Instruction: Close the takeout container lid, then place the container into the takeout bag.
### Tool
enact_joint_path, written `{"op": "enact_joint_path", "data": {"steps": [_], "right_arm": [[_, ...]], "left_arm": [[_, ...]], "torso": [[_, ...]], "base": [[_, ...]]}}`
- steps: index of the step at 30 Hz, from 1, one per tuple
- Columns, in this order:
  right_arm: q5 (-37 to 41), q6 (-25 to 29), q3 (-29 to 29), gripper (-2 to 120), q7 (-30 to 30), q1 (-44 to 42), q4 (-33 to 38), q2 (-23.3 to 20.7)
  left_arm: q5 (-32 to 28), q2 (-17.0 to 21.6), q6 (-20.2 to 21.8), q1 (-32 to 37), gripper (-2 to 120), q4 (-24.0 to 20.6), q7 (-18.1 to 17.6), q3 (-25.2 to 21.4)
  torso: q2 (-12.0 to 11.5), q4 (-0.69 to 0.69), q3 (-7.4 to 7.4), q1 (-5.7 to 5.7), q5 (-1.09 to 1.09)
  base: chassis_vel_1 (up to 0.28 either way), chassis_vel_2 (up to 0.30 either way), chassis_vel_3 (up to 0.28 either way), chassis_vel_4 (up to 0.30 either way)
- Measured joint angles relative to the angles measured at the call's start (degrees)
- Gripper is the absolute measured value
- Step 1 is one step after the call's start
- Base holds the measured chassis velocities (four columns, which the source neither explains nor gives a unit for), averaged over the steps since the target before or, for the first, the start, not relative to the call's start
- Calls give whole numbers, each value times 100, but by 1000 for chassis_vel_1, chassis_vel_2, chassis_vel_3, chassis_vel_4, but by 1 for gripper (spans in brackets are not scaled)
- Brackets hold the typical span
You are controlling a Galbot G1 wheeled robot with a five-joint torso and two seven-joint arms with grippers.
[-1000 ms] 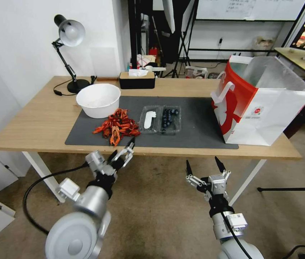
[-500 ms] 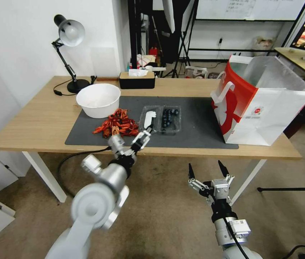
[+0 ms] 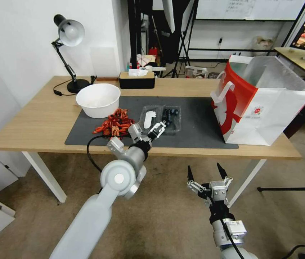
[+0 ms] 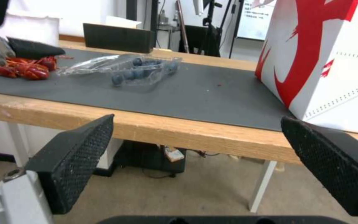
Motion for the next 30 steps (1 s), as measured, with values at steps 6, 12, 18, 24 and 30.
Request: {"op": "enact_joint_path", "data": {"steps": [6, 12, 18, 24, 30], "right_arm": [[-9, -2, 9, 100, 1, 9, 10, -9], [-44, 32, 6, 100, 2, -36, 12, 7], [-72, 57, 3, 100, 4, -53, 7, 18], [-76, 67, 6, 100, 6, -52, -1, 24], [-80, 74, 5, 100, 7, -34, -25, 26]], "left_arm": [[-14, 4, -34, -115, 100, 205, -26, 33], [-24, -59, -50, -199, 100, 389, -87, 95], [7, -131, -114, -278, 100, 570, -124, 188], [16, -152, -135, -338, 100, 697, -126, 194], [18, -153, -174, -421, 100, 844, -124, 195]], "torso": [[0, 0, 0, 0, 0], [0, 0, 0, 0, 0], [0, 0, 0, 0, 0], [0, 0, 0, -1, 0], [0, 0, 0, -2, 0]], "base": [[0, 0, 0, 0], [0, 0, 0, 0], [0, 0, 0, 0], [0, 0, 0, 0], [0, 0, 0, 0]]}}
